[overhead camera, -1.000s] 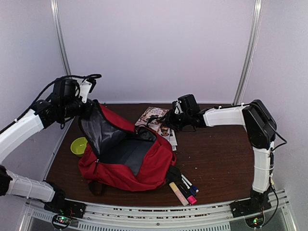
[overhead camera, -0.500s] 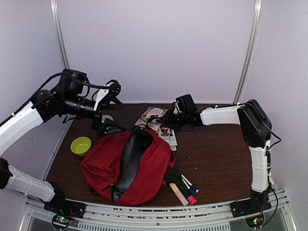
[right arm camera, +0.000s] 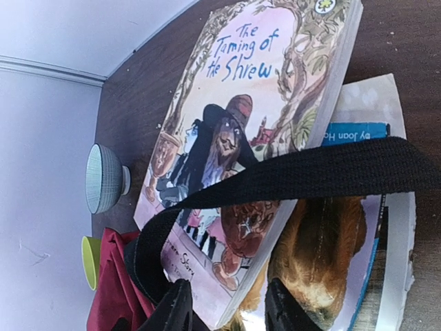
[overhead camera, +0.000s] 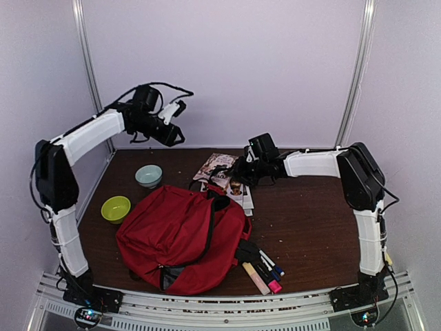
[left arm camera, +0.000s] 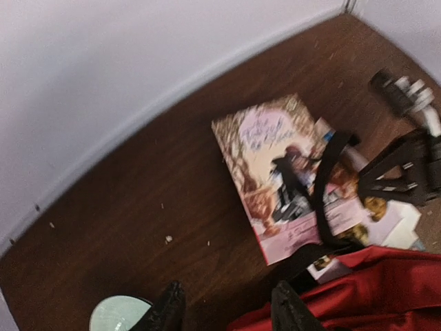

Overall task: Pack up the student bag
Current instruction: Grab the book from the center of the board.

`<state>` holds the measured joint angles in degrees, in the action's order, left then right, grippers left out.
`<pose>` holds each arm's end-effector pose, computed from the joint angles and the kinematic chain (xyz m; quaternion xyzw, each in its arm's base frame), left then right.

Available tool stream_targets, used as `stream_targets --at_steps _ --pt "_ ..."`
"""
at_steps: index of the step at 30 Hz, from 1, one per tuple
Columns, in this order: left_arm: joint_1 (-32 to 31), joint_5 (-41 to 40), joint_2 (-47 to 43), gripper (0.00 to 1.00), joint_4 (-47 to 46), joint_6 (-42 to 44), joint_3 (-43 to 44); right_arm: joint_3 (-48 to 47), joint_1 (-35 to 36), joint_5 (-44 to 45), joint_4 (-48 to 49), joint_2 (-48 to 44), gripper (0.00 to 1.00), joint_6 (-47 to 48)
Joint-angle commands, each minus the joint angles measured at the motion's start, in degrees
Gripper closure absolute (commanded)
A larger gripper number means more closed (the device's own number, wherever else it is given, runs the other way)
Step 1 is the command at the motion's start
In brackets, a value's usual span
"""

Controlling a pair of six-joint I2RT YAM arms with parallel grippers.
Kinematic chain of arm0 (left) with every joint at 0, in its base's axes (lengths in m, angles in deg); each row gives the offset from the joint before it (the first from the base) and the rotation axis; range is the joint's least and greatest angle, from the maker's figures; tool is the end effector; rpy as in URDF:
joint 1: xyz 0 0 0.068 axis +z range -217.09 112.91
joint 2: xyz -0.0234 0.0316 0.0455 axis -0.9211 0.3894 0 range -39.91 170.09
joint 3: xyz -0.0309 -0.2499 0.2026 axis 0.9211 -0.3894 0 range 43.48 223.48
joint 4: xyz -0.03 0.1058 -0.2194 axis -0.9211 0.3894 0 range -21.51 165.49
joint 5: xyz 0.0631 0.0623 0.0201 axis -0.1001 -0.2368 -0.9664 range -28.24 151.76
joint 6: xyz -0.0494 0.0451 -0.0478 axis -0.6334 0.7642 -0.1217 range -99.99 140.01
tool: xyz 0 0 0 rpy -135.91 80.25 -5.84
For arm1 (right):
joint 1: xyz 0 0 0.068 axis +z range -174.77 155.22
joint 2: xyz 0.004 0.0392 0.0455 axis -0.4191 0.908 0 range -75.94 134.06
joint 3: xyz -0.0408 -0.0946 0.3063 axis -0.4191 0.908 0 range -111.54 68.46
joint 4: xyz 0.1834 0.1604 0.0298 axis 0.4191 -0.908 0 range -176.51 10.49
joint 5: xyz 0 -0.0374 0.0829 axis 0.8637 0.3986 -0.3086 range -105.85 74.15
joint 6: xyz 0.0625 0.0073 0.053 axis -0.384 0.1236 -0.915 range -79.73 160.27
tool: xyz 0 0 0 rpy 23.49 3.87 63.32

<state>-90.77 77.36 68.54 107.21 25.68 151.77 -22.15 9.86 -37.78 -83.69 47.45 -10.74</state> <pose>0.4128 -0.2021 0.3826 0.2831 0.8498 -0.1879 0.4031 0.4210 0.3232 0.2197 0.0410 0.8816 0.4228 0.2059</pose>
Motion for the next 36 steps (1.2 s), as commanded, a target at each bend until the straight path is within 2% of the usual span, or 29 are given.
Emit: stream_targets --at_steps 1,6,14,17,19,22,24,28,31,33,36 --pt "-0.5 -9.7 9.3 0.55 3.5 -1.1 2.4 -1.1 -0.3 -0.3 -2.7 1.6 0.62 1.3" --pt "-2.8 -15.1 19.9 0.54 5.0 5.7 8.5 -1.8 -0.4 -1.1 -2.8 2.8 0.62 0.9" --pt "-6.0 -5.2 28.2 0.5 4.5 14.5 12.7 -2.8 -1.6 -3.7 -1.7 4.5 0.58 -0.6" --pt "-6.3 -2.1 30.0 0.5 4.5 15.2 14.1 -2.8 -2.5 -4.0 -1.0 4.2 0.57 -1.0" --pt "-7.0 -3.3 31.0 0.5 4.0 15.2 15.3 -2.6 -3.0 -5.1 1.0 4.1 0.56 -2.0" --pt "-7.9 -4.1 34.0 0.5 8.0 16.6 22.3 -1.9 -3.8 -6.5 5.3 4.1 0.56 -5.9" --pt "-8.6 -4.6 34.2 0.5 8.5 18.6 23.6 -1.9 -4.2 -7.3 6.9 4.1 0.56 -7.4" --pt "-10.7 -7.4 30.9 0.5 3.5 23.1 19.5 -1.1 -4.7 -8.1 8.7 3.5 0.58 -8.5" --pt "-11.4 -7.4 30.8 0.5 2.8 24.5 20.0 -0.6 -4.7 -9.3 10.4 3.8 0.58 -9.9" --pt "-11.5 -7.3 30.9 0.5 2.7 24.7 20.3 -0.5 -4.7 -8.6 10.5 4.1 0.61 -10.3" --pt "-11.8 -8.0 30.9 0.5 2.7 25.1 20.3 -0.8 -4.9 -8.1 11.3 5.1 0.76 -11.5"
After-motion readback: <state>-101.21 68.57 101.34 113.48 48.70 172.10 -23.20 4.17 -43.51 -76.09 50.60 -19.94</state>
